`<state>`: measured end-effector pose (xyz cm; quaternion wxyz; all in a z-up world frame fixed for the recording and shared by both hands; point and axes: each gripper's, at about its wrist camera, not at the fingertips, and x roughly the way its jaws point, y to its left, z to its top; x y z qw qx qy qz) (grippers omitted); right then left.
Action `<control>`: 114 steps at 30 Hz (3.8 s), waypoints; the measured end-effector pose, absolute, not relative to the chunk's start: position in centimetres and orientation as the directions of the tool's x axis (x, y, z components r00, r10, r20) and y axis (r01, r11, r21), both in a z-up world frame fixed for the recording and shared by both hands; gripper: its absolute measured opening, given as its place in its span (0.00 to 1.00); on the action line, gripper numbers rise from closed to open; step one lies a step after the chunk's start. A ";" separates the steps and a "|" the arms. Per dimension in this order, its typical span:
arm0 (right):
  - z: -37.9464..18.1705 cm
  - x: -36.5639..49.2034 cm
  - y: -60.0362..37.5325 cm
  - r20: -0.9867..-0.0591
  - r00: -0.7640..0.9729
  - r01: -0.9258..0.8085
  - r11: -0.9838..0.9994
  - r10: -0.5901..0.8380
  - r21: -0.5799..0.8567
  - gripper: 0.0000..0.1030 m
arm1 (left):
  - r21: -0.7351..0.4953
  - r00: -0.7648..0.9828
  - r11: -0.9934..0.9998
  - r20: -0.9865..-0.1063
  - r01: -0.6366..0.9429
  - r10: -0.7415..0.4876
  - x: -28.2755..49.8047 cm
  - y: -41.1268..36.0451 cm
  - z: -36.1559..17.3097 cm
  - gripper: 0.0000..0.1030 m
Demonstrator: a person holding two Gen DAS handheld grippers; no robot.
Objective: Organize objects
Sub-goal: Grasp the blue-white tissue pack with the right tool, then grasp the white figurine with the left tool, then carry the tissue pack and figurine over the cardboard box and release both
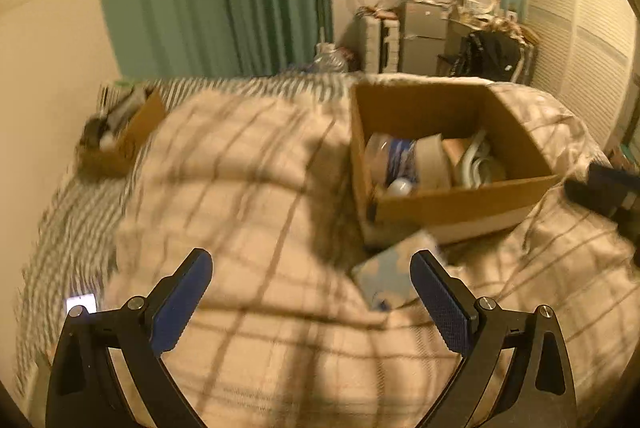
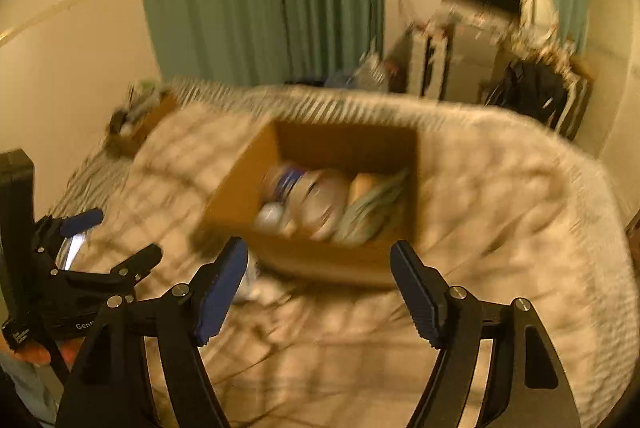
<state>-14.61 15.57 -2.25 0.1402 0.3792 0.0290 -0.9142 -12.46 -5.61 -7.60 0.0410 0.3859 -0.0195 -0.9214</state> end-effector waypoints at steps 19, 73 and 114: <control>-13.1 -19.5 6.5 -0.872 -0.434 0.466 -0.885 -0.228 0.000 0.57 | -0.060 -0.625 -0.989 -0.780 0.132 -0.036 -13.7 -12.1 -11.7 0.99; -3.7 -9.4 19.0 -0.733 -0.668 0.233 -0.972 -0.132 -0.037 0.23 | -0.109 -0.634 -0.987 -0.757 -0.120 0.161 -10.3 0.2 -5.3 0.69; -4.8 -34.4 19.9 -0.763 -0.619 0.276 -0.961 -0.187 0.012 0.23 | -0.052 -0.719 -0.995 -0.689 -0.083 0.095 -32.0 2.2 -6.9 0.69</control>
